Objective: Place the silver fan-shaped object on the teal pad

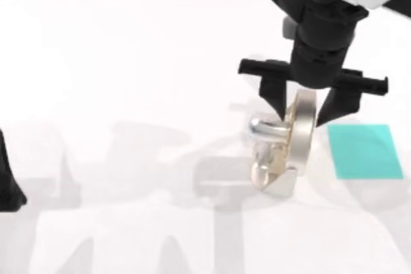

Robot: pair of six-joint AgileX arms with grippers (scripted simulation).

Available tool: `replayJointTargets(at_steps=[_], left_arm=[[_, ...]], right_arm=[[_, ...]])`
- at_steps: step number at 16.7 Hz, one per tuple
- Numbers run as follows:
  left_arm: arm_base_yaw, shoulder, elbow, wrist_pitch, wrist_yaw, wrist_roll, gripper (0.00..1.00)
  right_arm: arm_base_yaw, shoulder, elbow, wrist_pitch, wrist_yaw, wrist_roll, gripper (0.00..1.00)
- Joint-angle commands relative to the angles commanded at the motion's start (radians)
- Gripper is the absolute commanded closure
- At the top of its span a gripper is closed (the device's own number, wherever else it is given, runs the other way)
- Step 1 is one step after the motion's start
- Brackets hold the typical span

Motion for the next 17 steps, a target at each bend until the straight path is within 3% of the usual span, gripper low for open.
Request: replayJointTargets(at_steps=[4,5,14,17], left_arm=[[0.0,0.0,0.0,0.0,0.0,0.0,0.0],[0.0,0.0,0.0,0.0,0.0,0.0,0.0],[0.0,0.0,0.0,0.0,0.0,0.0,0.0],[0.0,0.0,0.0,0.0,0.0,0.0,0.0]], right_arm=[[0.0,0.0,0.0,0.0,0.0,0.0,0.98],[0.0,0.0,0.0,0.0,0.0,0.0,1.0],[-0.001,0.001,0.004,-0.003,0.0,0.001,1.0],[0.001,0.012,0.078,-0.074,0.0,0.003,1.0]])
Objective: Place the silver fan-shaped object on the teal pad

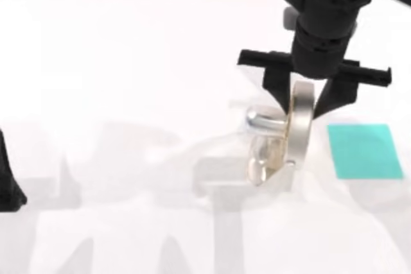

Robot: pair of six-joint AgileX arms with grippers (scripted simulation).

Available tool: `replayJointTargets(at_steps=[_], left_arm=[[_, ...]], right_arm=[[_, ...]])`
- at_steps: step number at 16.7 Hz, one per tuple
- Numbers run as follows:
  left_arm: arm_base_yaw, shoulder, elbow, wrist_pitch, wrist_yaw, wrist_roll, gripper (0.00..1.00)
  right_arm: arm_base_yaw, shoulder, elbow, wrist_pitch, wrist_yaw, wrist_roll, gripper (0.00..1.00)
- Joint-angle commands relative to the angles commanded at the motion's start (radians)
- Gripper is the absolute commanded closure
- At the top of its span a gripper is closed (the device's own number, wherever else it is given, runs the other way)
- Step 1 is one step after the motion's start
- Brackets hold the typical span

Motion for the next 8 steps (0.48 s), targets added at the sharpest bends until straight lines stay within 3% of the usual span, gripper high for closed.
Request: replayJointTargets(at_steps=[4,8], left_arm=[[0.0,0.0,0.0,0.0,0.0,0.0,0.0],[0.0,0.0,0.0,0.0,0.0,0.0,0.0]], right_arm=[[0.004,0.009,0.137,-0.122,0.0,-0.002,1.0],[0.005,0.009,0.15,-0.134,0.0,-0.003,1.0]])
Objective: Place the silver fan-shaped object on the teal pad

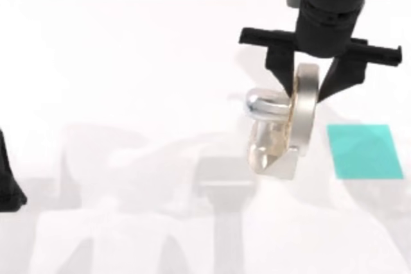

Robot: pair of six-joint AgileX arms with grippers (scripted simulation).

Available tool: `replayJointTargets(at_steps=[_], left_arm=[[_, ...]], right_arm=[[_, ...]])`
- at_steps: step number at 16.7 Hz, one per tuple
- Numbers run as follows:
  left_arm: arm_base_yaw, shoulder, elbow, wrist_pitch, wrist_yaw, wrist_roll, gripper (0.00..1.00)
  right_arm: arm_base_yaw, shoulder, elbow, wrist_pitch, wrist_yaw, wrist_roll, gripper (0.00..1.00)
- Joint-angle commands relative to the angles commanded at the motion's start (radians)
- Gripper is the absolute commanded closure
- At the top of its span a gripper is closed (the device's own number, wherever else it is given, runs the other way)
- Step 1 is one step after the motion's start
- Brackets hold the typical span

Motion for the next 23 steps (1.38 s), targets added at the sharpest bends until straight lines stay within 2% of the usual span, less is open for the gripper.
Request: replayJointTargets(at_steps=[3,6,8,14,17,20,23], left_arm=[[0.0,0.0,0.0,0.0,0.0,0.0,0.0],[0.0,0.0,0.0,0.0,0.0,0.0,0.0],[0.0,0.0,0.0,0.0,0.0,0.0,0.0],[0.0,0.0,0.0,0.0,0.0,0.0,0.0],[0.0,0.0,0.0,0.0,0.0,0.0,0.0],[0.0,0.0,0.0,0.0,0.0,0.0,0.0],[0.0,0.0,0.0,0.0,0.0,0.0,0.0]], right_arm=[[-0.009,-0.004,-0.007,0.003,0.0,0.015,1.0],[-0.037,-0.017,-0.039,0.008,0.0,0.114,1.0],[-0.069,-0.036,-0.072,0.017,0.0,0.234,1.0],[-0.195,-0.129,-0.21,0.068,0.0,0.737,1.0],[-0.253,-0.178,-0.282,0.096,0.0,0.937,1.0],[-0.29,-0.21,-0.332,0.114,0.001,1.044,1.0],[-0.297,-0.216,-0.341,0.118,0.001,1.061,1.0]])
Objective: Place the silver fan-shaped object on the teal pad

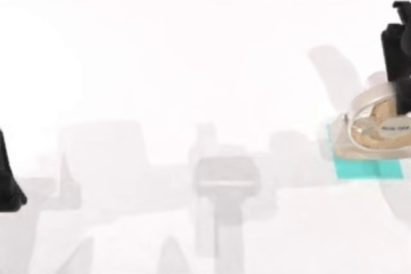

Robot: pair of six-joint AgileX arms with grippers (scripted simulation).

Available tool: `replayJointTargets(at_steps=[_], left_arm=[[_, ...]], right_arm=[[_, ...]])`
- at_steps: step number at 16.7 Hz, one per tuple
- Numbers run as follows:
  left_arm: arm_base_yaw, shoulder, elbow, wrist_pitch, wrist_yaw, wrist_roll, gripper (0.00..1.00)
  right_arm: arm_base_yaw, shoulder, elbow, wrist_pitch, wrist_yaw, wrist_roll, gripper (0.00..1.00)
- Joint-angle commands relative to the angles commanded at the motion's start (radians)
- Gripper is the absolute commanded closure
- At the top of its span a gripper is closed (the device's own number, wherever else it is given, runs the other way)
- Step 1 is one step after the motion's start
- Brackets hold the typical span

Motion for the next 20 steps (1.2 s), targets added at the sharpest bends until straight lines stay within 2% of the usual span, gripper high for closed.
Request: replayJointTargets(at_steps=[4,9,13,20], left_arm=[[0.0,0.0,0.0,0.0,0.0,0.0,0.0],[0.0,0.0,0.0,0.0,0.0,0.0,0.0],[0.0,0.0,0.0,0.0,0.0,0.0,0.0],[0.0,0.0,0.0,0.0,0.0,0.0,0.0]], right_arm=[[0.005,0.005,-0.015,0.017,0.0,-0.001,1.0],[-0.002,0.013,-0.118,0.131,0.0,-0.002,1.0],[-0.002,0.013,-0.121,0.134,0.0,-0.002,1.0],[-0.002,0.013,-0.121,0.134,0.0,-0.002,0.47]])
